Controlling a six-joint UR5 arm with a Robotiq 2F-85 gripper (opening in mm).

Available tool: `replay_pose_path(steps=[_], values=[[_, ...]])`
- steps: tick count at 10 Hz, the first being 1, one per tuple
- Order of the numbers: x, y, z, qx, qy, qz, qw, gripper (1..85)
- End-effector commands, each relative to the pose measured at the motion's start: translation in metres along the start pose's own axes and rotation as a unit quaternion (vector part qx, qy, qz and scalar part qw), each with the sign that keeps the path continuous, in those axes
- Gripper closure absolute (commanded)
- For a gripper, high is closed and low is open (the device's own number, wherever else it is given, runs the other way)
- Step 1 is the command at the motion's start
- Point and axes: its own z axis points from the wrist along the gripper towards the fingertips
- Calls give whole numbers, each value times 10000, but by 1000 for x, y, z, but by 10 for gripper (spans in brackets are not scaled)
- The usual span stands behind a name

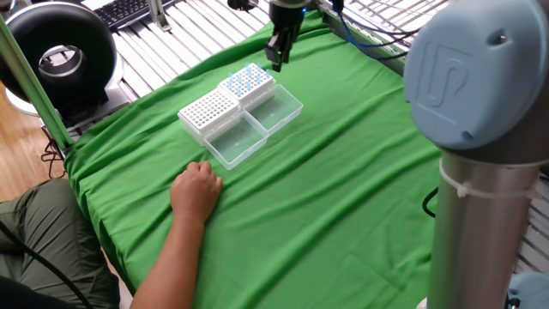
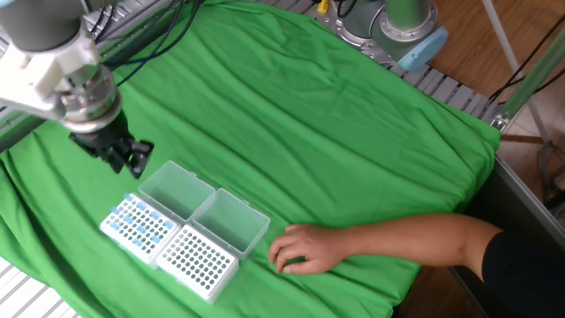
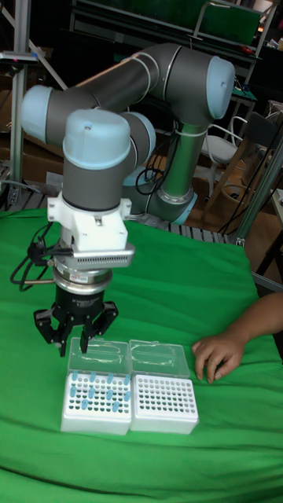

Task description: Insert a medium pipette tip into the holder for medium pipette tips

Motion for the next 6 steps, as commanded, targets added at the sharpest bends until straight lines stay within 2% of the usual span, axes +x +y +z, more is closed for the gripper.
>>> replay_pose_path(steps=[1,6], values=[[-24,-3,12,40,-165,49,9998,490],[-30,-4,18,89,-188,54,9998,503]])
